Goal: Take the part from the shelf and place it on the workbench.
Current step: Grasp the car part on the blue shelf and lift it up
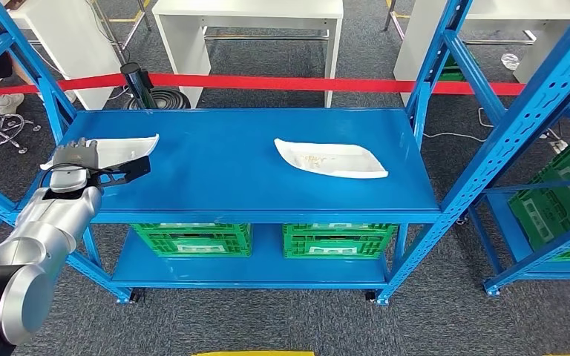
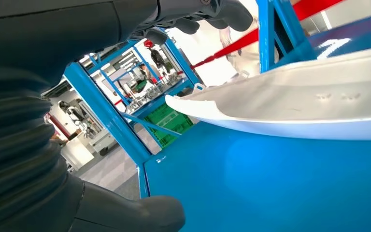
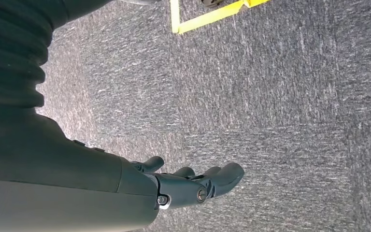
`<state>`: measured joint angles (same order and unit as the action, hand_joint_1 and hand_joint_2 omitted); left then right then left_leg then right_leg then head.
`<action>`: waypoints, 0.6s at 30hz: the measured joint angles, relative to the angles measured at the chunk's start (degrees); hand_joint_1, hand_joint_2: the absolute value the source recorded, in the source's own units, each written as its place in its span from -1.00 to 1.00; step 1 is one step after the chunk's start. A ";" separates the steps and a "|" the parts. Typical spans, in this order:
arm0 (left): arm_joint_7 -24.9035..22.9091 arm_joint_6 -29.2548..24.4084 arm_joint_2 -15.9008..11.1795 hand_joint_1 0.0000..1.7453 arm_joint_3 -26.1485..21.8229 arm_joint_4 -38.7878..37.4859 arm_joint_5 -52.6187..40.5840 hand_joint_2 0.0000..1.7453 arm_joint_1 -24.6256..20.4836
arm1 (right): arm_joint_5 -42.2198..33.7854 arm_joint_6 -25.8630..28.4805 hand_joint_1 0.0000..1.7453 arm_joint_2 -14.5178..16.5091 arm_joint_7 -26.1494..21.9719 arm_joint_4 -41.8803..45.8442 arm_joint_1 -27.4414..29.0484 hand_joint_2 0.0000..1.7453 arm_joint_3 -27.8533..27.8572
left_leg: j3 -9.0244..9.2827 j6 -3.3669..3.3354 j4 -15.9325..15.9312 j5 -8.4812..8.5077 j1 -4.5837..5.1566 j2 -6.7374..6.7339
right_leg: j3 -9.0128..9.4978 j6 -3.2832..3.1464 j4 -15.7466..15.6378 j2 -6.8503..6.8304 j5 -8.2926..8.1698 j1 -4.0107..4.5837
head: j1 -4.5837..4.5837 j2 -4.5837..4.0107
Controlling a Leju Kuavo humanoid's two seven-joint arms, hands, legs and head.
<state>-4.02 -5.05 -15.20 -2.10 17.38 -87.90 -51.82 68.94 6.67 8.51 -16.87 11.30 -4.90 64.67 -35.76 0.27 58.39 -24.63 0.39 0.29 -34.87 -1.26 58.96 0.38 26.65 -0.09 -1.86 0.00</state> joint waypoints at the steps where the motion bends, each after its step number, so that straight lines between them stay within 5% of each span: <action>1: -0.25 -0.78 -0.03 -1.00 0.00 0.00 0.01 1.00 0.26 | 0.00 0.00 -1.00 0.01 0.03 0.00 0.00 1.00 0.00 | 0.00 0.00 0.00 0.00 0.00 0.00 | 0.00 0.00 0.00 0.00 0.00 0.00 | 0.00 0.00; 9: -1.14 -2.66 -0.09 -1.00 0.00 0.00 0.01 1.00 1.34 | -0.01 0.01 -1.00 0.03 0.04 0.00 -0.01 1.00 0.00 | 0.00 0.00 0.00 0.00 0.00 0.00 | 0.00 0.00 0.00 0.00 0.00 0.00 | 0.00 0.00; 18: -3.64 -11.63 -0.03 -1.00 0.00 -0.01 0.11 1.00 4.62 | -0.01 0.15 -1.00 0.13 0.22 0.00 0.00 1.00 0.00 | 0.01 0.03 0.00 -0.02 0.00 -0.01 | -0.02 0.00 -0.01 0.01 0.02 -0.01 | 0.00 0.00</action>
<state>-7.66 -16.68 -15.23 -2.10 17.37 -87.78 -47.20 68.93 6.82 8.64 -16.65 11.30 -4.90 64.67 -35.75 0.30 58.39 -24.65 0.39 0.28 -34.89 -1.26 58.96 0.39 26.68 -0.09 -1.86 0.00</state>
